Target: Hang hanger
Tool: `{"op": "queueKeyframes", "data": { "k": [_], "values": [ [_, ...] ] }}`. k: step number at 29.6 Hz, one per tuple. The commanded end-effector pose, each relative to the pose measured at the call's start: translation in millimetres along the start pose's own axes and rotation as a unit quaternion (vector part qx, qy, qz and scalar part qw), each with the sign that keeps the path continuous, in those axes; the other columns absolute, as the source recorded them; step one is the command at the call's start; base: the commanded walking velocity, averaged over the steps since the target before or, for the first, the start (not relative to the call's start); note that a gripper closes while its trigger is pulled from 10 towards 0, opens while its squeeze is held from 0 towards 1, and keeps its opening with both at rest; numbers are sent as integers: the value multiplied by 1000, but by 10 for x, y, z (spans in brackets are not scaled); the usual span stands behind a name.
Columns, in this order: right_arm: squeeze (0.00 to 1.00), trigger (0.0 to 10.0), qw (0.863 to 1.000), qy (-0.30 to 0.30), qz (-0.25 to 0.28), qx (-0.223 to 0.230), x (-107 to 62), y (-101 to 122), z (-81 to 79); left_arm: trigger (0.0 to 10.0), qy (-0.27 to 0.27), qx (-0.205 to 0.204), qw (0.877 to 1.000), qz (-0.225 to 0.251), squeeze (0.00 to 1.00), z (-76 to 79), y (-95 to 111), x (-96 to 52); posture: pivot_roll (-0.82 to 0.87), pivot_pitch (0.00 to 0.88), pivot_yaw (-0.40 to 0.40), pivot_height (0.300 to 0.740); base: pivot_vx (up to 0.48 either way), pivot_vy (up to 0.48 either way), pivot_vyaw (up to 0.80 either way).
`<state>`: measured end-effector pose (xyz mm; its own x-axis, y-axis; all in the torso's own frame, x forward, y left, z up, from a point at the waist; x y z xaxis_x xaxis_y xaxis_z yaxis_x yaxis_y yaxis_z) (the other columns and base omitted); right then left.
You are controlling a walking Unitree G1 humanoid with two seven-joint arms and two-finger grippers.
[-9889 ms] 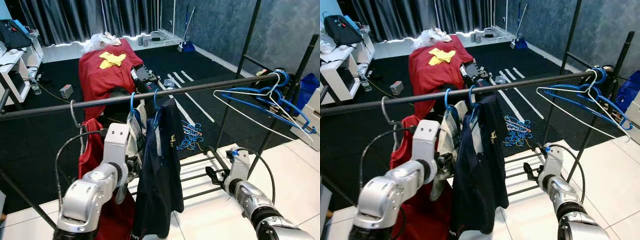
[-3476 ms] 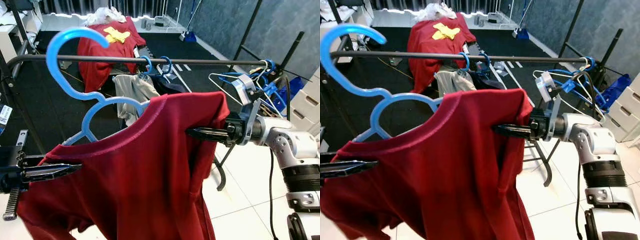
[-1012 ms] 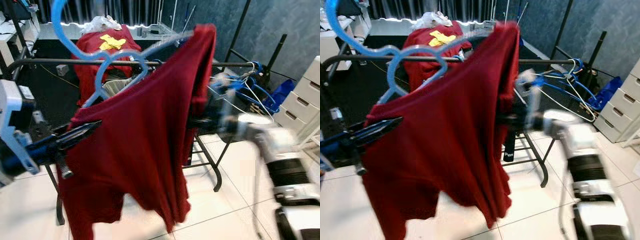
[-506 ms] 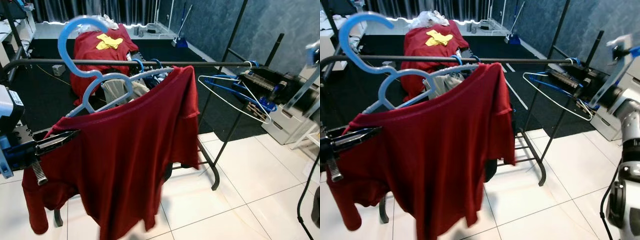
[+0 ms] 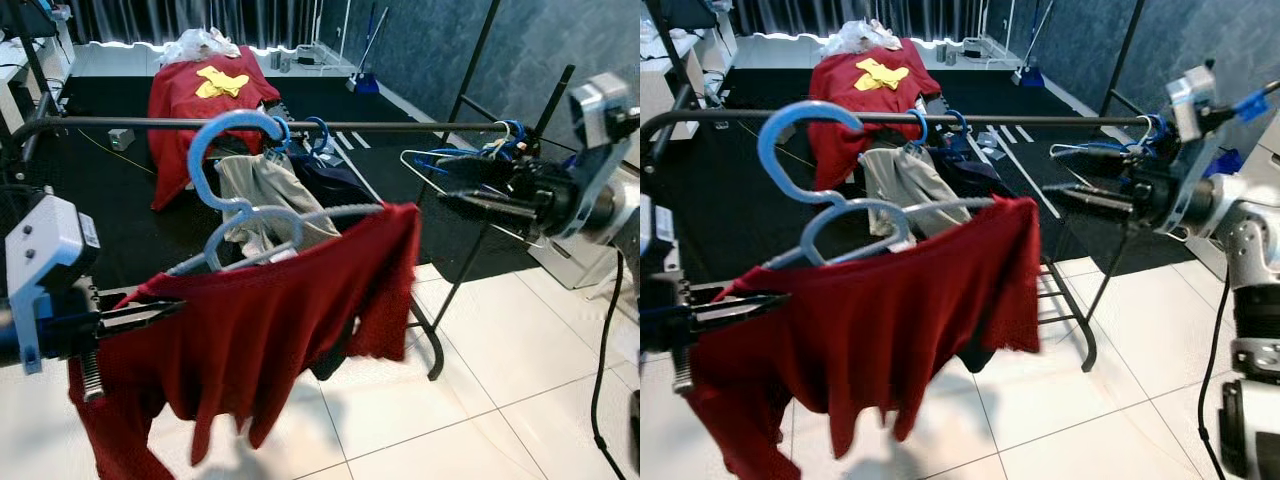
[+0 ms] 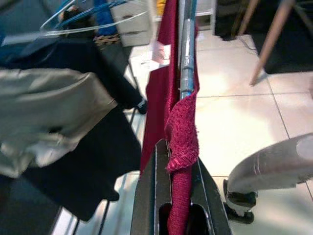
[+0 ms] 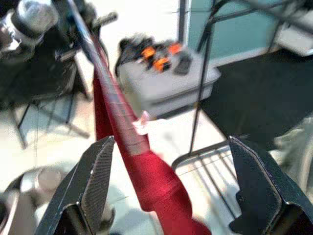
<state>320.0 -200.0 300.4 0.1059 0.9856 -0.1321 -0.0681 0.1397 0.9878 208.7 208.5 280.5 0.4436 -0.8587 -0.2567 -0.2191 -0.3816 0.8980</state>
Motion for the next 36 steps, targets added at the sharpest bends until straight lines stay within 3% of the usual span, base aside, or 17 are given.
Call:
{"op": "queueKeyframes", "data": {
  "k": [1, 11, 12, 19, 31, 36],
  "values": [
    [0, 10000, 1000, 7, -19, -19, 1, 44, 1, 10000, -28, 19, 999, -2, 0, 36, 60, 38, -27, 0, -94, 740, 0, 0, 0],
    [0, 10000, 996, 71, -59, -13, 233, -43, -90, 10000, -70, 38, 997, 5, 0, 76, 128, 158, -32, 0, -87, 740, 0, 0, 0],
    [0, 0, 994, 81, -68, -9, 272, -66, -100, 10000, -76, 40, 996, 5, 0, 79, 138, 173, -32, 0, -89, 740, 0, 0, 0],
    [0, 0, 992, 99, -82, -5, 327, -109, -123, 10000, -85, 46, 995, 6, 0, 82, 148, 198, -31, 0, -89, 740, 0, 0, 0],
    [0, 0, 992, 81, -95, -7, 326, -135, -61, 10000, -71, 44, 996, 21, 0, 34, 155, 186, -40, 0, -90, 740, 0, 0, 0],
    [0, 0, 992, 79, -97, -12, 331, -129, -42, 10000, -55, 35, 997, 52, 0, -8, 209, 150, -41, 0, -95, 740, 0, 0, 0]
  ]
}}
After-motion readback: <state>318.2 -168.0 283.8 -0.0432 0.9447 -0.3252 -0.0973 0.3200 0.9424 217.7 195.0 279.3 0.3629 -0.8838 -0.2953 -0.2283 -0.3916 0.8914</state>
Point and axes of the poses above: a point about 5 cm out from each wrist's last joint towards the gripper, its own x axis pointing out of the wrist towards the gripper, its own y axis along the axis of the wrist's last joint, z = x × y, the point moved 1 cm from there along x, pointing out of the wrist towards the gripper, and after that the axes turned 1 degree about -x, right-handed, at the moved point
